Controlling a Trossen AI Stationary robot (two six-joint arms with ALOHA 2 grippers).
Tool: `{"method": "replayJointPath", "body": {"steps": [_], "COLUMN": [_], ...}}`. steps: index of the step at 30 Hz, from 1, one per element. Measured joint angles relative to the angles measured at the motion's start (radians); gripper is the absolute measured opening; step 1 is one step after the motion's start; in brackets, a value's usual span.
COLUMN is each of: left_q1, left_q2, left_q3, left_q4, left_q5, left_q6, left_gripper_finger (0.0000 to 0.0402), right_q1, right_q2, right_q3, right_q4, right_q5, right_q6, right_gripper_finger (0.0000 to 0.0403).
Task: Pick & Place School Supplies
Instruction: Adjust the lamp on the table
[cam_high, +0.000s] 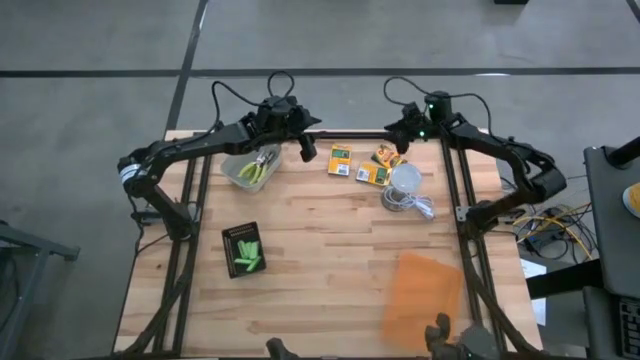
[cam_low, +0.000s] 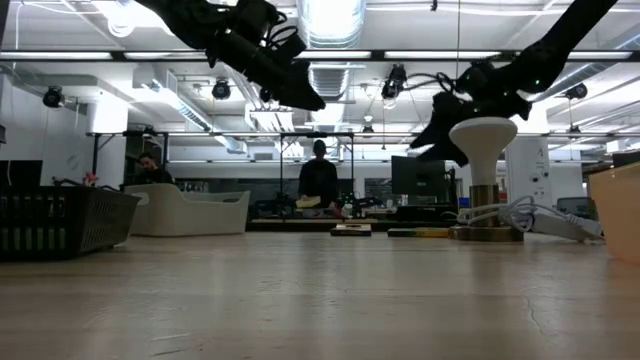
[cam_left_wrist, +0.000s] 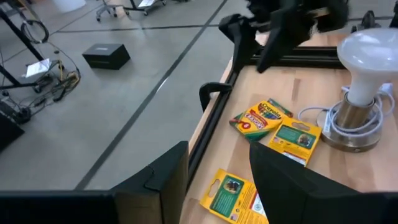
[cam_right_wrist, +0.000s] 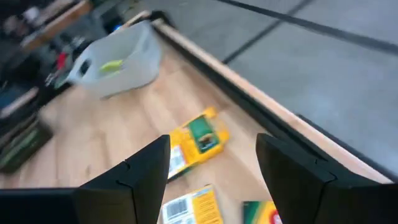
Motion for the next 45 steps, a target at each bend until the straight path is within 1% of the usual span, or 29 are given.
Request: {"method": "replayJointPath", "body": {"steps": [2, 4, 6, 8, 11, 13, 16, 18, 21, 24, 27, 29, 31, 38, 45], "left_q1": [0.000, 0.000, 0.000, 0.000, 0.000, 0.000, 0.000, 0.000, 0.000, -0.001, -0.001, 0.000, 0.000, 0.000, 0.000], "left_q2": [0.000, 0.000, 0.000, 0.000, 0.000, 0.000, 0.000, 0.000, 0.000, 0.000, 0.000, 0.000, 0.000, 0.000, 0.000], "left_q3": [0.000, 0.000, 0.000, 0.000, 0.000, 0.000, 0.000, 0.000, 0.000, 0.000, 0.000, 0.000, 0.000, 0.000, 0.000], "left_q4": [0.001, 0.000, 0.000, 0.001, 0.000, 0.001, 0.000, 0.001, 0.000, 0.001, 0.000, 0.000, 0.000, -0.001, -0.022], "left_q5": [-0.002, -0.009, -0.009, -0.009, -0.009, -0.009, -0.009, -0.009, -0.009, -0.009, -0.008, -0.008, -0.007, -0.005, -0.005], "left_q6": [-0.002, -0.005, -0.019, -0.034, -0.038, -0.037, -0.035, -0.026, -0.005, -0.003, -0.003, -0.003, -0.003, -0.001, -0.001], "left_gripper_finger": [0.0177, 0.0177, 0.0177, 0.0177, 0.0177, 0.0177, 0.0177, 0.0177, 0.0177, 0.0177, 0.0177, 0.0177, 0.0177, 0.0177, 0.0177], "right_q1": [-0.009, -0.020, -0.037, -0.052, -0.052, -0.035, -0.004, 0.009, 0.014, 0.007, -0.001, 0.000, 0.005, 0.012, 0.011], "right_q2": [0.017, 0.024, 0.023, 0.013, -0.011, -0.027, -0.041, -0.043, -0.027, -0.007, 0.021, 0.043, 0.072, 0.202, 0.279], "right_q3": [0.003, 0.012, 0.031, 0.049, 0.093, 0.135, 0.211, 0.269, 0.345, 0.385, 0.390, 0.377, 0.361, 0.312, 0.273], "right_q4": [0.011, -0.005, -0.055, -0.139, -0.304, -0.449, -0.688, -0.831, -1.019, -1.122, -1.186, -1.190, -1.190, -1.186, -1.174], "right_q5": [0.049, 0.125, 0.180, 0.199, 0.237, 0.317, 0.468, 0.517, 0.513, 0.505, 0.416, 0.344, 0.303, 0.301, 0.300], "right_q6": [0.065, 0.126, 0.211, 0.272, 0.273, 0.268, 0.286, 0.330, 0.460, 0.520, 0.585, 0.595, 0.594, 0.610, 0.581], "right_gripper_finger": [0.0233, 0.0233, 0.0233, 0.0233, 0.0233, 0.0233, 0.0233, 0.0233, 0.0233, 0.0233, 0.0233, 0.0233, 0.0233, 0.0233, 0.0233]}}
